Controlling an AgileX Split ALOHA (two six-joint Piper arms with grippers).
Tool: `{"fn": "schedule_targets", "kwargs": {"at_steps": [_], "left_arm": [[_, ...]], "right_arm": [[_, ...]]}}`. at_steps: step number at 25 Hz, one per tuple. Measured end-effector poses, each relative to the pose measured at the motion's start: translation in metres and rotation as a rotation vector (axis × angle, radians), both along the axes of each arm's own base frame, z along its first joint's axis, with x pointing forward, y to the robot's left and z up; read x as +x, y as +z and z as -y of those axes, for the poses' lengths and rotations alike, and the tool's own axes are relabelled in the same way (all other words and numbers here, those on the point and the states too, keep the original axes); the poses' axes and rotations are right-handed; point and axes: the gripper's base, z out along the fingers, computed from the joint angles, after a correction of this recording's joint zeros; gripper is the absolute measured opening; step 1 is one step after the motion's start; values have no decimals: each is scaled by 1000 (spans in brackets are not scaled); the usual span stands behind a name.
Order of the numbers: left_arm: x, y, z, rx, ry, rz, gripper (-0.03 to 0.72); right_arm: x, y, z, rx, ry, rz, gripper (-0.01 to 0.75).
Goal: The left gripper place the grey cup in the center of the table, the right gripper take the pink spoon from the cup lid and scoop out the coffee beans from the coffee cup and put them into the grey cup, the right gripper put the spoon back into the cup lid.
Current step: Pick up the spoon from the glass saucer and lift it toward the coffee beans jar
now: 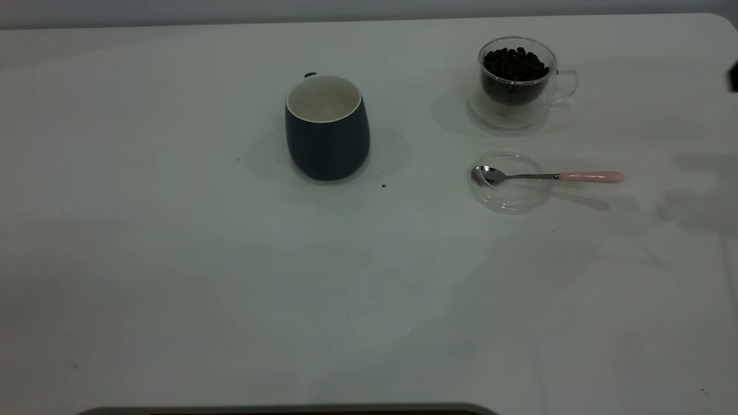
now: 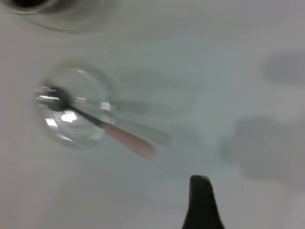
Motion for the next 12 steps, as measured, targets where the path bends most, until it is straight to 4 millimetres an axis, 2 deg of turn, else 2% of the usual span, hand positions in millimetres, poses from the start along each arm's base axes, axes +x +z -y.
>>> {"fn": "schedule_targets", "kwargs": {"at_steps": [3, 8, 12], "left_arm": [[0, 0, 0, 0, 0, 0, 586], [0, 0, 0, 0, 0, 0, 586], [0, 0, 0, 0, 0, 0, 586]], "right_arm": [[8, -25, 3, 112, 11, 4, 579], [18, -63, 19, 226, -32, -13, 579], [17, -88, 19, 301, -15, -65, 579]]}}
